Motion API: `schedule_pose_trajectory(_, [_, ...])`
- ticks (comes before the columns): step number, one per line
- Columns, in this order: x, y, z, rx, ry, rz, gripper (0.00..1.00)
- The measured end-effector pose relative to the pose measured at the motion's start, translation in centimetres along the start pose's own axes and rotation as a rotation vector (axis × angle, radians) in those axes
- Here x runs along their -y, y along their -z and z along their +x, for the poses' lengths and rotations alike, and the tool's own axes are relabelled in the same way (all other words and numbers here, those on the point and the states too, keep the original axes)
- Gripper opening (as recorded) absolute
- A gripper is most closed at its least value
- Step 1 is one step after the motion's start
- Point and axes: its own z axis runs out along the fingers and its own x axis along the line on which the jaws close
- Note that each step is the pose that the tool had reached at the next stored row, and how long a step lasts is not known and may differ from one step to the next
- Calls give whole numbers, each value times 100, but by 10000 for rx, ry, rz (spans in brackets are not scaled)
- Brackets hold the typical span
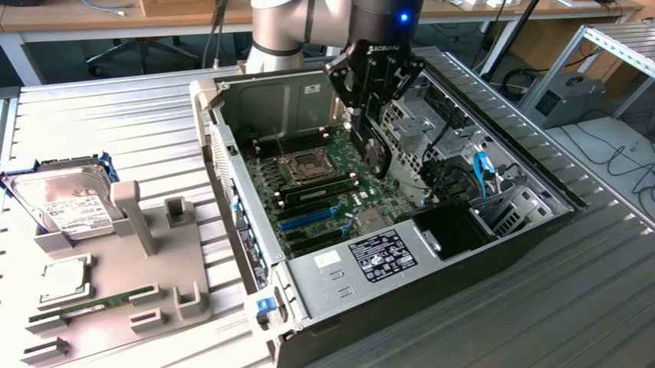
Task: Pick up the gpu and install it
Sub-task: 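Pick up the gpu and move the gpu toward the slot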
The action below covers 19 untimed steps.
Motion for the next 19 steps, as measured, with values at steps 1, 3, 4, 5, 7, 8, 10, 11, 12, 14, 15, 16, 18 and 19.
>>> schedule_pose_trajectory(1, [-4,-3,-5,0,0,4,26])
schedule_pose_trajectory(3, [-13,-7,-16,1,0,14,26])
schedule_pose_trajectory(4, [-23,-11,-26,1,1,22,26])
schedule_pose_trajectory(5, [-32,-14,-35,1,0,28,26])
schedule_pose_trajectory(7, [-48,-20,-50,2,1,38,26])
schedule_pose_trajectory(8, [-58,-22,-58,2,1,46,26])
schedule_pose_trajectory(10, [-74,-27,-70,3,1,57,26])
schedule_pose_trajectory(11, [-87,-31,-81,4,2,64,26])
schedule_pose_trajectory(12, [-96,-35,-88,4,2,68,26])
schedule_pose_trajectory(14, [-112,-39,-100,5,2,77,26])
schedule_pose_trajectory(15, [-122,-42,-106,5,2,83,26])
schedule_pose_trajectory(16, [-131,-44,-112,5,2,87,26])
schedule_pose_trajectory(18, [-157,-50,-126,5,3,98,26])
schedule_pose_trajectory(19, [-169,-53,-133,6,2,104,26])
